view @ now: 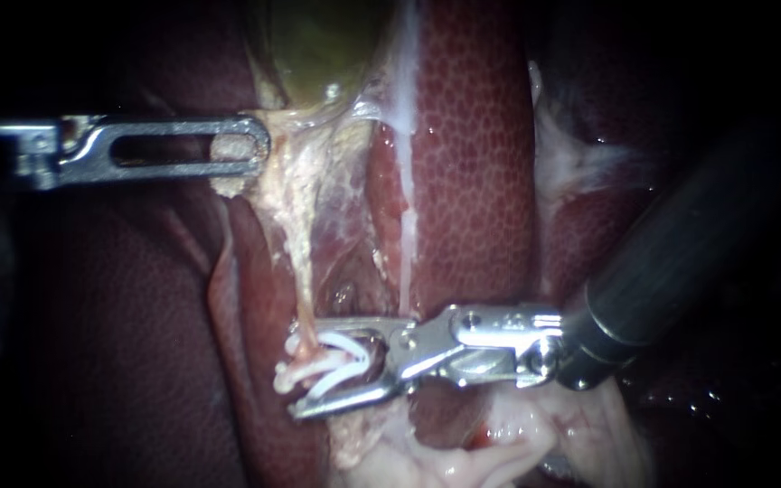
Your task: Clipping second clip left tube
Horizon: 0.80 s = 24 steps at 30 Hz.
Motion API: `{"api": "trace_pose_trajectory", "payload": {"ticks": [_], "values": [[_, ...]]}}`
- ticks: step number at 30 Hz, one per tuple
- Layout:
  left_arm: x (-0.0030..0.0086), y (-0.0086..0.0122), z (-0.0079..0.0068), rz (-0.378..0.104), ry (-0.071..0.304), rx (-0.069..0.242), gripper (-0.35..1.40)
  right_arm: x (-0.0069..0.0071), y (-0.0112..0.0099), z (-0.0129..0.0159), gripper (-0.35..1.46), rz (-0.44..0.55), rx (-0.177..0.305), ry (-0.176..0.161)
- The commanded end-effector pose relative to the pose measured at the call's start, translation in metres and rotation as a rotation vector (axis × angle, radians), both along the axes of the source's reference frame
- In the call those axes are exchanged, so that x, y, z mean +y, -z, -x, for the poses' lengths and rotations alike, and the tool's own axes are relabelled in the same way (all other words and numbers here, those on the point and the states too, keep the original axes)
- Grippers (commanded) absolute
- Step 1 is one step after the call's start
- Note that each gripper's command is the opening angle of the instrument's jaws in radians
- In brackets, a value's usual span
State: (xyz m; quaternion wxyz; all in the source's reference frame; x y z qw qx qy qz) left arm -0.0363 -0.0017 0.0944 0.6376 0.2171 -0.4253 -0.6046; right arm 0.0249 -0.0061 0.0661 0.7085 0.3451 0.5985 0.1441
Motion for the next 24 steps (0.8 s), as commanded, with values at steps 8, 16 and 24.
{"api": "trace_pose_trajectory", "payload": {"ticks": [8,16,24], "values": [[0.0000,-0.0001,0.0001,0.000,0.000,0.000,-0.35,0.0003,0.0001,-0.0005,0.60,-0.027,0.024,-0.006],[-0.0001,-0.0001,0.0001,0.001,0.001,0.001,-0.35,0.0005,-0.0002,-0.0013,0.60,-0.033,0.030,-0.007],[-0.0001,-0.0001,0.0002,0.000,-0.001,-0.001,-0.35,0.0008,-0.0010,-0.0020,0.60,-0.031,0.035,-0.001]]}}
